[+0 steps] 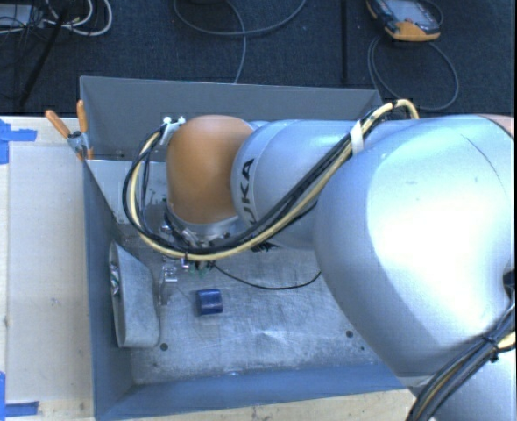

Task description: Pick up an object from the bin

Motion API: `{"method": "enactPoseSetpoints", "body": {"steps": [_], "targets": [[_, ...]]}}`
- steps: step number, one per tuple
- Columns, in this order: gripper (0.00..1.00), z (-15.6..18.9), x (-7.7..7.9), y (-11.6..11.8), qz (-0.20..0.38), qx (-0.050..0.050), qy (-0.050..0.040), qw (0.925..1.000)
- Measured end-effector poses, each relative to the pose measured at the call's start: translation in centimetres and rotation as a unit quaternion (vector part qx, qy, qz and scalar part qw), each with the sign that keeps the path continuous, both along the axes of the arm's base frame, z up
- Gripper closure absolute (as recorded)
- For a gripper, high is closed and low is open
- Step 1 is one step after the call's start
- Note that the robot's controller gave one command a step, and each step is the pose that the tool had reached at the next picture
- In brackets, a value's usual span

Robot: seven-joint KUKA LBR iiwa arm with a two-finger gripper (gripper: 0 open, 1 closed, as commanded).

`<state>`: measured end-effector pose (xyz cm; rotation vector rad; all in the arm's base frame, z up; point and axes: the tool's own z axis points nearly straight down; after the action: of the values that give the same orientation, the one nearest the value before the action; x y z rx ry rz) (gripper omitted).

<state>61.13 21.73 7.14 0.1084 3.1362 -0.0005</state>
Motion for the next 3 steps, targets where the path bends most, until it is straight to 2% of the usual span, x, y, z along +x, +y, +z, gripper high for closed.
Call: {"method": "enactPoseSetpoints", "body": {"steps": [1,2,3], "targets": [[0.0,2.1,-5.4,-4.0,0.173,-0.001,0.003,0.9849],[0.0,0.0,-3.3,-8.6,0.117,0.002,0.0011,0.9931],[1.0,0.3,-3.1,-8.5,0.117,0.002,-0.0013,0.9932]]}}
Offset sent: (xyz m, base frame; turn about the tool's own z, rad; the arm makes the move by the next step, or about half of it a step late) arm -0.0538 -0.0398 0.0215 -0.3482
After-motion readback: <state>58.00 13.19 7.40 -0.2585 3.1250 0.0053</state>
